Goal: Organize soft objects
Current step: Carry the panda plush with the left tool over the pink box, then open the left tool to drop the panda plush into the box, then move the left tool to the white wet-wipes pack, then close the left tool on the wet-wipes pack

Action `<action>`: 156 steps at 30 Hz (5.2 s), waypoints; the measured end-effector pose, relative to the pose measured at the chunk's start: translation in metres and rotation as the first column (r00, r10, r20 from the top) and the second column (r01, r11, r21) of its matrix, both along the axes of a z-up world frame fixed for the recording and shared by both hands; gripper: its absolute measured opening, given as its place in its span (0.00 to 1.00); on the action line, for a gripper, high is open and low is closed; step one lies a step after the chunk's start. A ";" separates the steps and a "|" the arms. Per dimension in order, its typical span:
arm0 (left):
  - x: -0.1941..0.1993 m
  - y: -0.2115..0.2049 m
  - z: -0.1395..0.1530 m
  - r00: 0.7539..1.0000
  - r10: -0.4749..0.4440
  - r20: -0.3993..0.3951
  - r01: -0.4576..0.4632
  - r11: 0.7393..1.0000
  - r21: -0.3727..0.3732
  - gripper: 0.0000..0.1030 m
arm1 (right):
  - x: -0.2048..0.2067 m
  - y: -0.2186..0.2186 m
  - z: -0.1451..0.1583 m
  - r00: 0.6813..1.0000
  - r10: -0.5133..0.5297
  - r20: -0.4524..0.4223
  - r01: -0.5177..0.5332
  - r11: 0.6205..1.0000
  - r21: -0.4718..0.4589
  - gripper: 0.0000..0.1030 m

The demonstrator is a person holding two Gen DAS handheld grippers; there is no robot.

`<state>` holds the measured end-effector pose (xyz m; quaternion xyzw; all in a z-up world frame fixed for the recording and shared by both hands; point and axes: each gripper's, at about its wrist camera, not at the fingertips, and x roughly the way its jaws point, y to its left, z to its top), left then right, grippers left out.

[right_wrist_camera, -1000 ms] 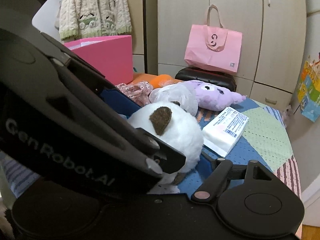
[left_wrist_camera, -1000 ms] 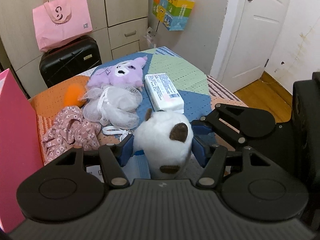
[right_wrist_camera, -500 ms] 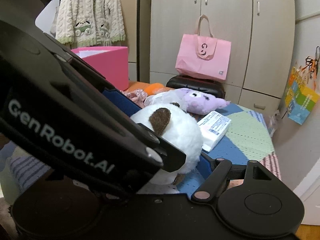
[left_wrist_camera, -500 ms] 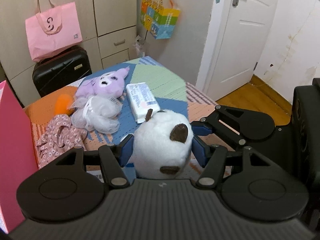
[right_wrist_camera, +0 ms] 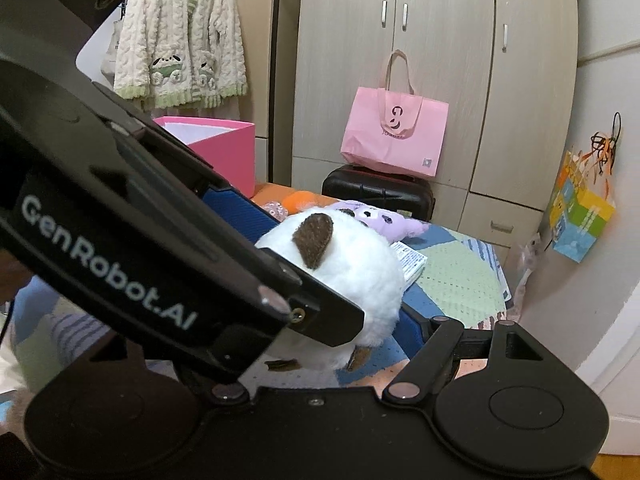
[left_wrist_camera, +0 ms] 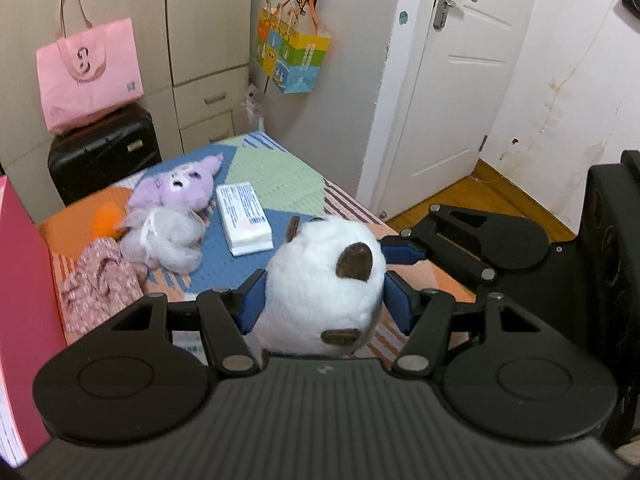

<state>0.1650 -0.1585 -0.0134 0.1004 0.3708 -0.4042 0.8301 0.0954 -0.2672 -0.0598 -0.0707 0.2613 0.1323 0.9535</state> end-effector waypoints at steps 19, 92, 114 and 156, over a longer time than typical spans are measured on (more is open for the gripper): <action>-0.046 0.054 0.030 0.986 0.060 -0.158 -0.061 0.998 -0.001 0.59 | -0.053 0.037 0.039 0.981 0.177 -0.077 -0.179 0.984 -0.020 0.78; -0.034 0.144 0.039 0.993 0.121 0.019 -0.120 0.992 -0.047 0.63 | 0.005 0.067 0.065 0.899 0.387 -0.205 -0.397 0.918 -0.007 0.59; -0.003 0.074 -0.017 0.985 0.159 -0.073 -0.152 0.984 0.094 0.62 | 0.012 0.049 -0.008 0.921 0.335 -0.198 -0.356 0.931 -0.081 0.68; 0.022 0.075 -0.051 0.938 0.271 -0.217 -0.299 0.948 -0.107 0.60 | 0.046 0.022 -0.028 0.905 0.374 -0.202 -0.404 0.905 -0.133 0.81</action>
